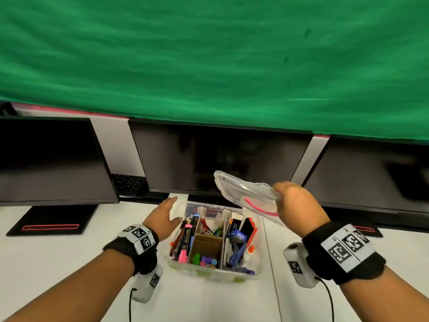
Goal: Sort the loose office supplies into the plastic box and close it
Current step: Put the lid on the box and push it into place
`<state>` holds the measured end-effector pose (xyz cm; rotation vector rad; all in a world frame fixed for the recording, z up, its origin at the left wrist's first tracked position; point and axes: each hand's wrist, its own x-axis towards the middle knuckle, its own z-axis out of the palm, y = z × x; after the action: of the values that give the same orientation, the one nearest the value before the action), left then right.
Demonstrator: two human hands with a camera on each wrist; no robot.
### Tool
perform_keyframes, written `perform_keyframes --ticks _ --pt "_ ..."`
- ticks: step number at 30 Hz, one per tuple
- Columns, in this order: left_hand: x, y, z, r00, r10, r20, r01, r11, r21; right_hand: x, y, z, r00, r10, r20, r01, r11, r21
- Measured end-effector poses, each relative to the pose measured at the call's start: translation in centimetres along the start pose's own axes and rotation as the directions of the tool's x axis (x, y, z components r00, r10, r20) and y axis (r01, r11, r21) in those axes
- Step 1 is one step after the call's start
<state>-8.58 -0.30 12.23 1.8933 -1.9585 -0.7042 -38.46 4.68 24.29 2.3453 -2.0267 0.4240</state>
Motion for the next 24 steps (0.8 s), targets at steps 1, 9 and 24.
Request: perform_keyframes --ticks 1,9,24 --pt "0.2 0.2 -0.6 1.000 0.005 -0.003 -0.005 1.000 -0.028 0.2 -0.5 -0.4 0.998 -0.057 0.001 0.057 0.998 0.015" --pt "-0.4 0.0 -3.4 0.999 0.038 0.035 -0.010 0.808 -0.589 2.1 -2.6 -0.3 0.979 -0.203 0.012 0.194 0.950 0.245" --pt "-0.6 -2.2 0.1 0.922 -0.277 0.270 0.362 0.371 -0.855 1.3 4.4 10.3 0.701 0.251 0.667 -0.681 0.512 0.524"
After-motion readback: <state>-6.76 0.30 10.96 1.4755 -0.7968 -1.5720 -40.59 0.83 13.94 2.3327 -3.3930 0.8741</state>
